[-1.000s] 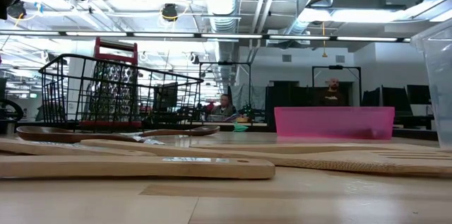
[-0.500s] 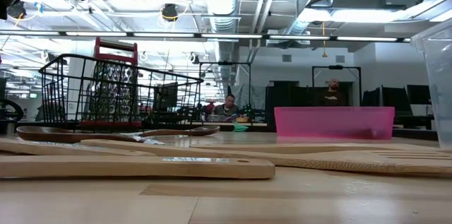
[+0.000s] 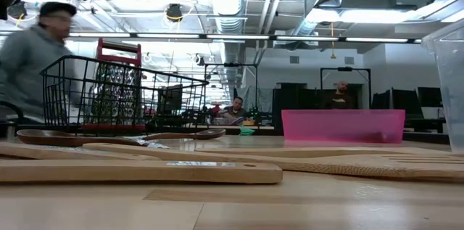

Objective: Pick & Place Kitchen Items
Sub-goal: Put the black knife into the red bin

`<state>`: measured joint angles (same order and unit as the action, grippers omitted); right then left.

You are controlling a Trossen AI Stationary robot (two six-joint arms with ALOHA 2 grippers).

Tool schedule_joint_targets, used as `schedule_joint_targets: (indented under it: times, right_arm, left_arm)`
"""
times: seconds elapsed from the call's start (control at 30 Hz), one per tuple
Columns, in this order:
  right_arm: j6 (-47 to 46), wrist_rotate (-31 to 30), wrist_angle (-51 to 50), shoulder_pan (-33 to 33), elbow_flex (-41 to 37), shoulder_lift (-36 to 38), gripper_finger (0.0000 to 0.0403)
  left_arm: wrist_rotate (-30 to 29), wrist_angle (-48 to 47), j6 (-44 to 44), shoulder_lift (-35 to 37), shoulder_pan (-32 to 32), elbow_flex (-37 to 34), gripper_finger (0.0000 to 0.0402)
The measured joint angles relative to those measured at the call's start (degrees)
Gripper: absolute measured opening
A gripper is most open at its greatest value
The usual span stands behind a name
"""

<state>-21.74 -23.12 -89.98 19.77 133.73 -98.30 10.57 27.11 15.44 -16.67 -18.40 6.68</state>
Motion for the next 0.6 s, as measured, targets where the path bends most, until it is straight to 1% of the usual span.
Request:
schedule_joint_targets:
  times: [0.1,0.2,0.37,0.47,0.6]
  right_arm:
    - [3.4,-2.6,0.2,-6.0,-0.3,-0.9,0.0079]
    - [3.9,-7.7,0.0,-13.0,-0.1,-1.4,0.0079]
    - [5.9,-9.9,-0.1,-25.2,-0.3,-3.1,0.0079]
    - [11.2,-8.4,0.0,-31.8,-2.0,-3.7,0.0079]
    - [14.2,-4.1,0.1,-39.7,-8.3,-3.3,0.0079]
  left_arm:
    - [0.0,0.0,0.0,-0.2,0.0,0.0,0.0002]
    - [0.0,-0.1,0.0,-0.3,0.0,0.0,0.0002]
    - [0.0,0.0,0.0,-0.6,0.0,0.0,0.0002]
    - [0.0,0.0,0.0,-0.8,0.0,0.0,0.0002]
    - [0.0,0.1,0.0,-0.7,0.0,0.0,0.0002]
